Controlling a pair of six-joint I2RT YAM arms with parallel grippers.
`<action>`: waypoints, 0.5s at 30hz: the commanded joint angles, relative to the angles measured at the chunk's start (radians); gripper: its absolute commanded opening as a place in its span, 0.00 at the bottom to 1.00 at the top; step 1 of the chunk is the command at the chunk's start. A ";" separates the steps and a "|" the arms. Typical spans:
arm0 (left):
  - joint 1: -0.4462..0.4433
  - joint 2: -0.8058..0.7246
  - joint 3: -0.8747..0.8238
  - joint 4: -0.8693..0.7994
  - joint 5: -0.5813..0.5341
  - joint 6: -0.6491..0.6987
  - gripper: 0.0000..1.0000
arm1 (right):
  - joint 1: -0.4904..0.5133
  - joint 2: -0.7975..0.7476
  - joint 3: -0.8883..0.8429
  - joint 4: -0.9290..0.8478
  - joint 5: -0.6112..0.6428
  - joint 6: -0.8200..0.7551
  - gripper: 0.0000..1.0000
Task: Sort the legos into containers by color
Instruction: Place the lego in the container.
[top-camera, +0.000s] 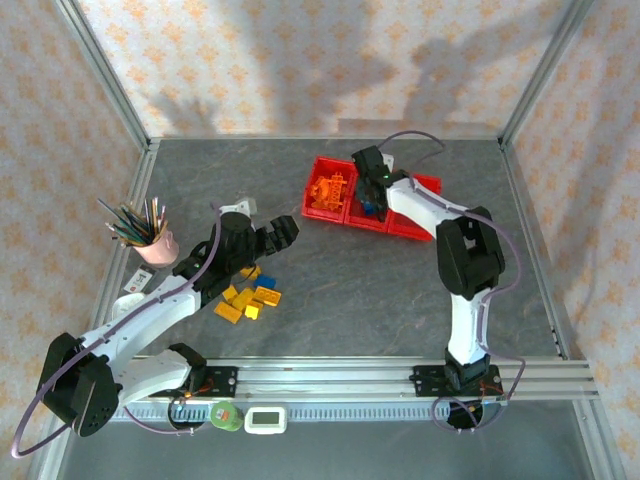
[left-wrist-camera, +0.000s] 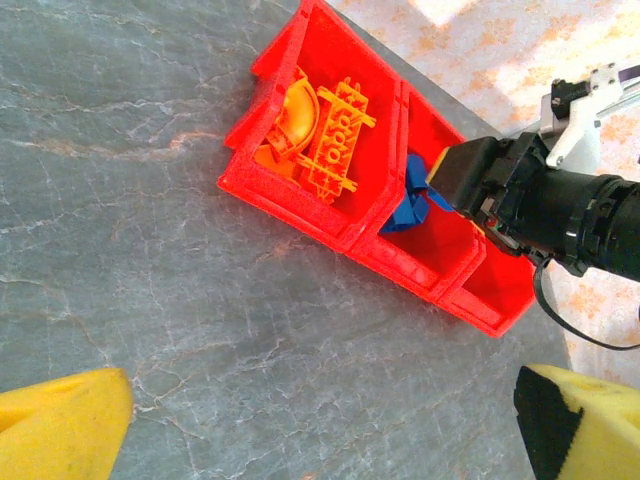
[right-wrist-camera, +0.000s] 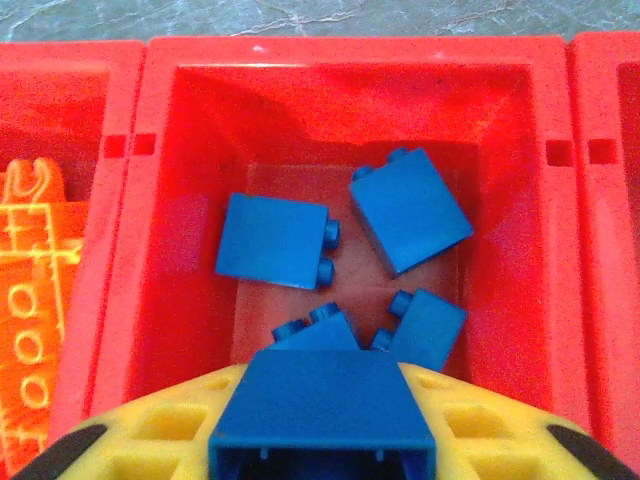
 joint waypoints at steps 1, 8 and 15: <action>0.012 -0.007 0.032 0.020 0.011 0.020 0.99 | -0.002 0.013 0.045 -0.010 0.033 -0.028 0.44; 0.022 -0.019 0.028 0.015 0.007 0.020 0.99 | 0.000 -0.046 0.021 -0.003 0.015 -0.040 0.55; 0.032 -0.062 0.009 -0.008 -0.008 0.018 0.99 | 0.038 -0.167 -0.049 -0.005 0.031 -0.039 0.60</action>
